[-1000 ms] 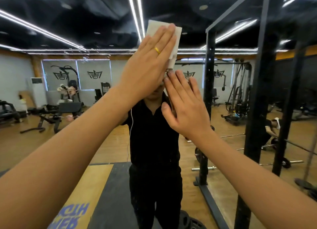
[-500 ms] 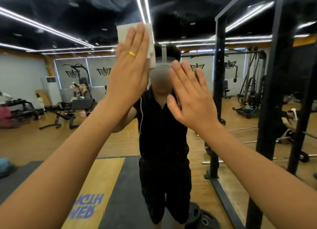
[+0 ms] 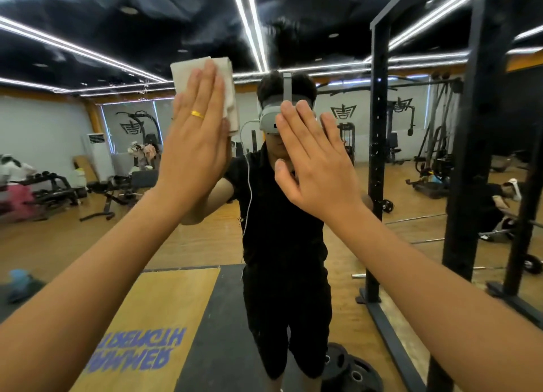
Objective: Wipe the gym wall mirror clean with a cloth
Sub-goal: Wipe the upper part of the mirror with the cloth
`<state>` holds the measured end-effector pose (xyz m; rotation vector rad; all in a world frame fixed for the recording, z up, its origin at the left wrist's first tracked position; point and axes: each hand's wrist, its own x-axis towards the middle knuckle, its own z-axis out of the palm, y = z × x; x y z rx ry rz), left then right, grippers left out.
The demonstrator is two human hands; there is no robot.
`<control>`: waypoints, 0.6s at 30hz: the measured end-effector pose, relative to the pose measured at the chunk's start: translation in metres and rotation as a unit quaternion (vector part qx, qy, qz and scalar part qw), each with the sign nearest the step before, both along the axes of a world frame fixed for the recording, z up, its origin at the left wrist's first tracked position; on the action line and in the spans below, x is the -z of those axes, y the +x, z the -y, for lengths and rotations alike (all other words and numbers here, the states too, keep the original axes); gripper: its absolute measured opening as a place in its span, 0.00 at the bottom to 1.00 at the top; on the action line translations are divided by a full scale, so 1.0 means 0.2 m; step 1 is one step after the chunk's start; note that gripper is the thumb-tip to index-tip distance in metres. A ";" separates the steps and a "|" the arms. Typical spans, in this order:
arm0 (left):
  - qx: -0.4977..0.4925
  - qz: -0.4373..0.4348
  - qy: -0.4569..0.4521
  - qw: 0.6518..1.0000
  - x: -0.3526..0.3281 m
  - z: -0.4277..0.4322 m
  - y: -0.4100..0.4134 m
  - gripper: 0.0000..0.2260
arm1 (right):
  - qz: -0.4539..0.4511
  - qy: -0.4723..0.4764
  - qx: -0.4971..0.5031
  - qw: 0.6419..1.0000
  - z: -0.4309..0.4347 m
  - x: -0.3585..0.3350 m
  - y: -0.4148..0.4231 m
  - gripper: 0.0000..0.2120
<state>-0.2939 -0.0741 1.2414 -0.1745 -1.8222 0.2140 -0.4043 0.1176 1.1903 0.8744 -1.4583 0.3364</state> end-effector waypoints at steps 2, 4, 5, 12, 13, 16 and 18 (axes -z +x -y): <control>0.005 -0.007 0.011 1.000 -0.07 -0.07 -0.04 0.24 | -0.002 0.003 -0.002 1.000 0.00 0.00 0.00 0.31; 0.008 -0.009 0.012 1.000 -0.14 -0.10 -0.07 0.24 | -0.002 0.005 0.002 1.000 -0.01 -0.01 0.00 0.31; 0.008 -0.013 0.010 1.000 -0.15 -0.11 -0.08 0.24 | -0.001 0.004 0.002 1.000 -0.01 -0.01 0.00 0.31; 0.014 -0.004 0.010 1.000 0.08 -0.06 -0.04 0.24 | -0.003 0.003 -0.012 1.000 0.00 -0.01 0.00 0.31; 0.014 0.003 0.006 1.000 0.06 -0.05 -0.03 0.24 | -0.002 0.003 -0.010 1.000 0.00 -0.01 0.00 0.31; 0.005 0.004 0.001 1.000 -0.12 -0.02 -0.03 0.24 | 0.003 0.005 -0.008 1.000 0.00 -0.01 0.00 0.31; 0.008 -0.003 0.005 1.000 -0.18 -0.01 -0.03 0.24 | 0.004 0.005 -0.010 1.000 0.00 -0.01 0.01 0.31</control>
